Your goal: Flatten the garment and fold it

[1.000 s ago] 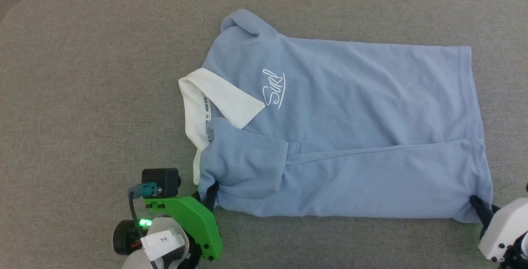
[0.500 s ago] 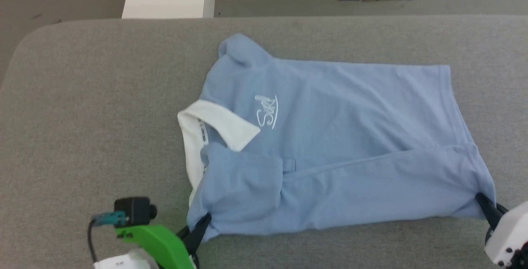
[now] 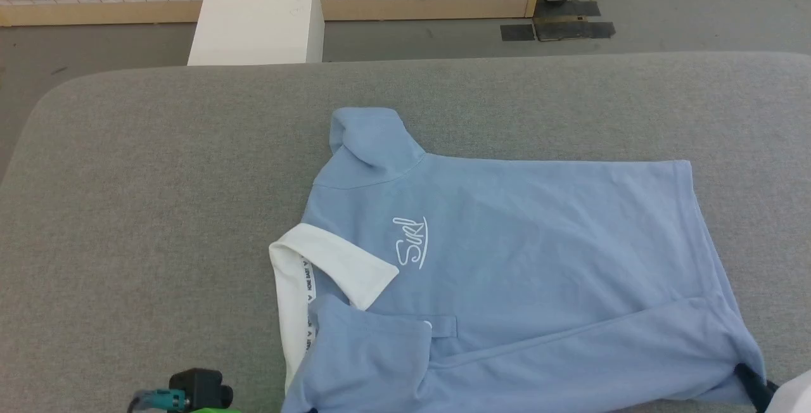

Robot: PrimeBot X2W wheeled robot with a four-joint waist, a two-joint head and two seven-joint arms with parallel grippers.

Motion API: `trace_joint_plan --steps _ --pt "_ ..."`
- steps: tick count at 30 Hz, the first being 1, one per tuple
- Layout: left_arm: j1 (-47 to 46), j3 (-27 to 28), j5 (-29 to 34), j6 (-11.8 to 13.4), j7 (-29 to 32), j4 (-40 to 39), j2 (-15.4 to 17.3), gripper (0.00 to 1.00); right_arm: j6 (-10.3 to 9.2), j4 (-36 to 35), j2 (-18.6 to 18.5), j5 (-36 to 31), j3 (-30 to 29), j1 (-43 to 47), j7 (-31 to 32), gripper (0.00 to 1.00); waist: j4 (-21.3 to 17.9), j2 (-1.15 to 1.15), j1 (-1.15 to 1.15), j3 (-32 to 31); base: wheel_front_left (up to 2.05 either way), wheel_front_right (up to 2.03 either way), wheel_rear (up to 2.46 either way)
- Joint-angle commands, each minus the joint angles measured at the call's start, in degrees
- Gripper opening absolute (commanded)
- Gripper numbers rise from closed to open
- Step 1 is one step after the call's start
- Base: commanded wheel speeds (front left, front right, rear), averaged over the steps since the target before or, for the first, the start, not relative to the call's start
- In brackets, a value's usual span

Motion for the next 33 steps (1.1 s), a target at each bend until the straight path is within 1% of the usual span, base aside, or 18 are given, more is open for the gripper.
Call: trace_joint_plan --steps 1,2,3,4,5,6,9,12,14,16,18,20,21,25,27,29,33 --pt "-0.44 -0.02 0.18 -0.11 -0.70 0.84 -0.39 0.38 -0.09 0.55 0.33 0.19 0.37 0.38 -0.70 0.36 0.03 0.00 0.00 0.16 0.00 0.00 0.00" --pt "-0.77 -0.26 0.27 -0.18 -0.78 1.58 -0.53 0.50 -0.09 0.87 0.42 0.09 0.66 0.15 -1.18 0.49 0.05 0.00 0.00 0.25 0.00 0.00 0.00" --pt "-1.16 -0.58 0.22 -0.33 -0.73 2.41 -0.72 0.64 -0.09 1.28 0.50 -0.02 0.99 -0.15 -1.78 1.00 0.09 0.00 0.00 0.33 0.00 0.00 0.00" --pt "-1.49 -0.69 0.14 -0.40 -0.79 2.96 -0.88 0.68 -0.09 1.63 0.56 -0.08 1.17 -0.36 -2.17 1.00 0.12 0.00 0.00 0.36 0.00 0.00 0.00" --pt "-2.19 -0.76 0.20 -0.54 -1.13 4.05 -1.03 0.89 -0.09 2.30 0.67 -0.05 1.46 -0.71 -2.72 1.00 0.18 0.00 0.00 0.43 0.00 0.00 0.00" --pt "-2.52 -0.71 0.47 -0.53 -1.46 4.52 -1.01 1.00 -0.09 2.54 0.71 0.00 1.57 -0.87 -2.89 1.00 0.22 0.00 0.00 0.46 0.00 0.00 0.00" --pt "-3.20 -0.02 0.54 -0.50 -2.73 4.30 -1.20 1.00 -0.09 2.14 0.70 0.40 1.33 -1.24 -3.09 1.00 0.29 0.00 0.00 0.51 0.00 0.00 0.00" --pt "-3.22 1.29 0.23 -0.64 -4.21 2.11 -1.13 1.00 -0.09 0.22 0.43 0.70 0.41 -1.52 -3.29 1.00 0.32 0.00 0.00 0.50 0.00 0.00 0.00" --pt "-3.47 3.01 0.84 -0.71 -6.80 -0.64 -0.96 1.00 -0.09 -2.04 0.28 0.67 -0.57 -2.06 -4.21 1.00 0.32 0.00 0.00 0.55 0.00 0.00 0.00" --pt "-4.23 5.20 3.06 -0.25 -10.88 -3.35 -0.74 1.00 -0.09 -4.12 0.31 -0.05 -1.65 -3.02 -6.17 1.00 0.38 0.00 0.00 0.59 0.00 0.00 0.00" --pt "-5.72 7.27 7.36 0.67 -16.54 -5.38 -0.49 1.00 -0.09 -6.28 0.38 -1.38 -2.00 -4.26 -9.55 1.00 0.43 0.00 0.00 0.69 0.00 0.00 0.00" --pt "-7.79 8.42 12.64 1.69 -23.26 -6.33 -0.67 1.00 -0.09 -8.39 -0.03 -2.56 -0.25 -5.74 -15.00 1.00 0.58 0.00 0.00 0.85 0.00 0.00 0.00" --pt "-8.95 8.59 14.87 2.26 -27.18 -6.39 -1.53 1.00 -0.09 -9.02 -0.19 -3.66 0.41 -6.44 -18.66 1.00 0.60 0.00 0.00 0.95 0.00 0.00 0.00" --pt "-11.73 6.81 22.53 3.14 -41.39 -4.58 -4.37 1.00 -0.09 -8.63 0.08 -8.66 3.29 -8.23 -30.61 1.00 0.48 0.00 0.00 1.18 0.00 0.00 0.00" --pt "-11.84 5.02 25.58 3.42 -46.88 -2.30 -5.38 1.00 -0.09 -7.03 0.47 -10.99 4.86 -8.50 -35.30 1.00 0.34 0.00 0.00 1.20 0.00 0.00 0.00" --pt "-11.67 4.01 27.19 4.25 -49.22 0.01 -6.49 1.00 -0.09 -5.21 0.79 -13.19 6.19 -8.26 -39.03 1.00 0.34 0.00 0.00 1.18 0.00 0.00 0.00" --pt "-11.16 1.57 28.72 4.46 -50.17 4.44 -7.54 1.00 -0.09 -1.28 1.13 -15.23 7.93 -7.38 -43.18 1.00 0.39 0.00 0.00 1.44 0.00 0.00 0.00"
